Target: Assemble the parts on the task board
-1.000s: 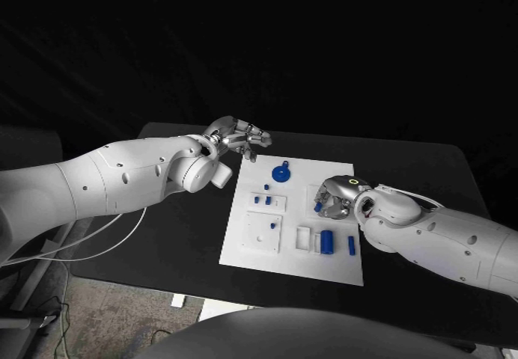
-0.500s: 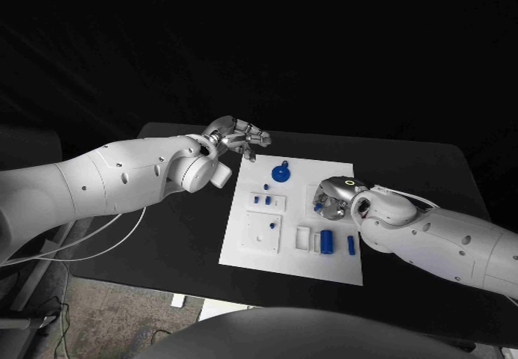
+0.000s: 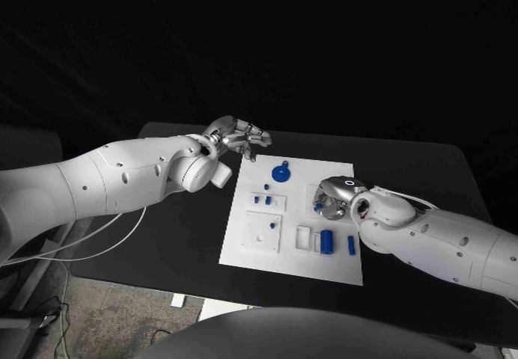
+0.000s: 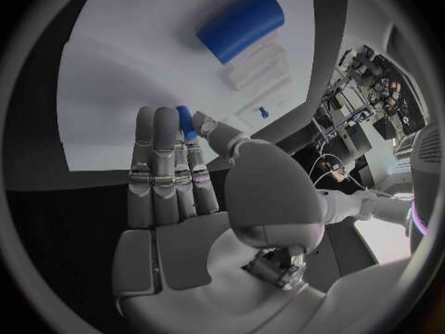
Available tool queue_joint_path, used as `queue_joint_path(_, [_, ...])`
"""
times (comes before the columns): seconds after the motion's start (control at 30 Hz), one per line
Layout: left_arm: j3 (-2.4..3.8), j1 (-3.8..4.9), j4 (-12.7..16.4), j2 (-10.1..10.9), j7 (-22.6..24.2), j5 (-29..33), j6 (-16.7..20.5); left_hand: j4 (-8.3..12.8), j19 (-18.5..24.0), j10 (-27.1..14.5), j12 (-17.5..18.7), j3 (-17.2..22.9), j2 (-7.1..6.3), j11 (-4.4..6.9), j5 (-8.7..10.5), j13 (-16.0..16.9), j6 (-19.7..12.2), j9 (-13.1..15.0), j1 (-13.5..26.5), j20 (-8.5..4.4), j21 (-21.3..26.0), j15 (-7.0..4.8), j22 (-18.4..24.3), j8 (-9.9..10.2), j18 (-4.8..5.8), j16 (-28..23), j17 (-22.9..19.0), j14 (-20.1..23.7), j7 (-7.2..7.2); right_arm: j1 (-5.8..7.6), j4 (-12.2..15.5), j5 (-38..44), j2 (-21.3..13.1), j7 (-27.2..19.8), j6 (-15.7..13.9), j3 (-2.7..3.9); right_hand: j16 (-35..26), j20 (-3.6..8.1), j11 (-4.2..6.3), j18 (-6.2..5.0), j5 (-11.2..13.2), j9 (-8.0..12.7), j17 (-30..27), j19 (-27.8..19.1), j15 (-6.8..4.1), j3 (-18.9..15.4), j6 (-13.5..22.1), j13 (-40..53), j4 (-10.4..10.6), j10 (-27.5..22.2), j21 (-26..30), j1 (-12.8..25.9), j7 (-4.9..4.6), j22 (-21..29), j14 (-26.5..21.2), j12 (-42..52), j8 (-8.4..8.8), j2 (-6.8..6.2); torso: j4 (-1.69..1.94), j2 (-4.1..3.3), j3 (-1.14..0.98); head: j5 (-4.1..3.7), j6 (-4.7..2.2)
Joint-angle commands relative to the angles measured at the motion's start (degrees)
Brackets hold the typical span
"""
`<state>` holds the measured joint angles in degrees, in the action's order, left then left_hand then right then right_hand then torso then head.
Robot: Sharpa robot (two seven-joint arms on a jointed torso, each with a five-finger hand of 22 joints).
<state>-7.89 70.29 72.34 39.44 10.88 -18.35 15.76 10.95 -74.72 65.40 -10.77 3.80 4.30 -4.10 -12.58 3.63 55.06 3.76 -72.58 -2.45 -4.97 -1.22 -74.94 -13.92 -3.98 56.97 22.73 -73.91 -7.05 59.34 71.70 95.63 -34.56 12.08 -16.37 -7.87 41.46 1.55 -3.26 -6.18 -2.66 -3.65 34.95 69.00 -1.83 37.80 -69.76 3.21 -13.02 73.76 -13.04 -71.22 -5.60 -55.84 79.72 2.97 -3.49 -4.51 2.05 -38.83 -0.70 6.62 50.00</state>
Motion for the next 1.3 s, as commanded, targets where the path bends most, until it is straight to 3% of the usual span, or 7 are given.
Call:
queue_joint_path(0.03, [0.04,0.04,0.06,-0.14,0.37,0.31,-0.80,-0.28,-0.26,-0.09,-0.06,-0.14,0.01,-0.06,0.11,0.00,-0.32,0.09,0.16,0.12,0.26,0.18,-0.65,0.21,-0.68,-0.36,0.08,-0.20,-0.09,-0.28,0.12,1.20,0.13,0.22,-1.12,-0.14,0.62,0.47,0.83,-0.89,-0.05,-0.22,0.50,0.31,-0.26,0.71,-0.98,0.17,-0.33,1.55,-0.51,-0.10,0.34,-0.71,0.64,0.39,-0.20,0.96,0.02,0.03,0.02,0.05,0.00])
queue_joint_path(0.47, [0.04,0.04,0.03,-0.08,0.38,0.31,-0.88,-0.28,-0.26,-0.09,-0.06,-0.14,0.01,-0.06,0.11,0.00,-0.32,0.09,0.16,0.12,0.26,0.18,-0.65,0.21,-0.68,-0.36,0.08,-0.20,-0.09,-0.28,1.59,1.83,-0.95,0.87,-4.46,0.05,1.16,1.09,1.26,-0.70,-0.07,-0.23,1.88,1.19,-0.64,1.87,-2.10,0.18,-0.71,2.90,-0.63,0.42,0.71,-1.94,1.56,0.40,-0.18,0.59,0.01,0.05,0.06,0.32,0.00])
queue_joint_path(0.8, [0.04,0.04,-0.07,0.01,0.35,0.31,-0.90,-0.28,-0.26,-0.09,-0.06,-0.14,0.01,-0.06,0.11,0.00,-0.32,0.09,0.16,0.12,0.26,0.18,-0.65,0.21,-0.68,-0.36,0.08,-0.20,-0.09,0.36,4.42,0.53,-3.05,0.43,-3.92,1.32,0.91,1.18,1.29,-0.59,-0.08,-0.23,2.39,1.41,-0.67,2.26,-2.24,0.18,-0.52,2.97,-0.17,0.64,0.75,-2.24,1.66,0.38,-0.18,0.31,-0.02,0.03,0.04,0.94,0.00])
queue_joint_path(1.03, [0.04,0.04,-0.04,0.16,0.33,0.31,-0.88,-0.28,-0.26,-0.09,-0.06,-0.14,0.01,-0.06,0.11,0.00,-0.32,0.09,0.16,0.12,0.26,0.18,-0.65,0.21,-0.68,-0.36,0.08,-0.20,-0.09,0.79,8.99,-1.44,-5.07,-0.03,-3.07,2.89,0.84,1.18,1.29,-0.56,-0.08,-0.24,2.63,1.44,-0.66,2.16,-2.22,0.18,-0.46,2.97,0.07,0.64,0.74,-2.39,1.64,0.39,-0.17,0.37,-0.20,0.07,0.03,1.84,0.00])
queue_joint_path(1.3, [0.04,0.04,-0.17,-0.05,0.34,0.31,-0.87,-0.28,-0.26,-0.09,-0.06,-0.14,0.01,-0.06,0.11,0.00,-0.32,0.09,0.16,0.12,0.26,0.18,-0.65,0.21,-0.68,-0.36,0.08,-0.20,-0.09,0.96,11.97,-1.67,-3.90,-0.40,-2.61,3.31,0.76,1.20,1.28,-0.54,-0.08,-0.24,2.79,1.51,-0.66,2.08,-2.17,0.18,-0.45,2.94,0.28,0.60,0.73,-2.46,1.64,0.39,-0.17,0.45,0.06,0.05,-0.02,2.93,0.00])
